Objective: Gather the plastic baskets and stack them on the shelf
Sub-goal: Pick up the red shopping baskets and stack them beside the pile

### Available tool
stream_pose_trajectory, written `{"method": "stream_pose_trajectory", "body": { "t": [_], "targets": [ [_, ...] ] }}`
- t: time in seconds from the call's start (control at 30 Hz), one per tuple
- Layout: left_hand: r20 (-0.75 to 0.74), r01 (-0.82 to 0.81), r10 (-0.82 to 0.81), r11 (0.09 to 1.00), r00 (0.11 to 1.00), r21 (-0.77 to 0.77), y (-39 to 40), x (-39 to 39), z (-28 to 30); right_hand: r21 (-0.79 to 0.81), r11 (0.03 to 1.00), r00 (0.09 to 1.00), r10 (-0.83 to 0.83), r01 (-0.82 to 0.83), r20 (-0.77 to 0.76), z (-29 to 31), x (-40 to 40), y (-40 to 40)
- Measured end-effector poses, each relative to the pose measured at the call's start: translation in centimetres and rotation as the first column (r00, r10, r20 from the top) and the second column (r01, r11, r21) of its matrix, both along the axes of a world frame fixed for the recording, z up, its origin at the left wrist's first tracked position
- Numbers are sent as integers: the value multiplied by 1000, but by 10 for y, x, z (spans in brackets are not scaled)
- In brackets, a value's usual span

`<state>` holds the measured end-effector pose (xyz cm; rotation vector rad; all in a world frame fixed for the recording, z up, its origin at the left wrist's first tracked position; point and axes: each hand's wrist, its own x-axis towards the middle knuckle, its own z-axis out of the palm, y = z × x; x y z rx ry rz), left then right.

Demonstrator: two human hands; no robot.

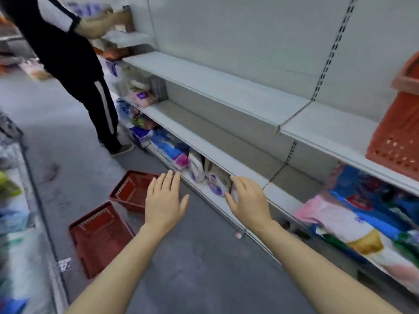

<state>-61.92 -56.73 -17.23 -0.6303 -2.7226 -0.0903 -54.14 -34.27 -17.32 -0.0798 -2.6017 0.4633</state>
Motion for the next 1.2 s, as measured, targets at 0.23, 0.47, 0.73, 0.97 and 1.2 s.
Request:
{"method": "stream_pose_trajectory", "body": {
  "t": [0.23,0.47,0.73,0.97,1.2],
  "targets": [
    [156,-176,184,982,970,-69,-97,-42,-81,36,999,986,10,-16,165,-84,-60,-70],
    [285,-281,312,949,906,-147,-144,-101,-160,100,992,956,50,-83,290,-161,-130,-110],
    [345,-379,419,908,840,-180,-181,-187,-253,86,989,912,77,-122,403,-261,-236,-145],
    [442,-395,464,886,768,-243,-220,-238,-316,92,992,821,20,-88,570,-334,-306,-177],
    [484,-325,422,905,767,-274,-275,-303,-370,116,991,798,-19,-65,603,-401,-363,-232]
  ]
}}
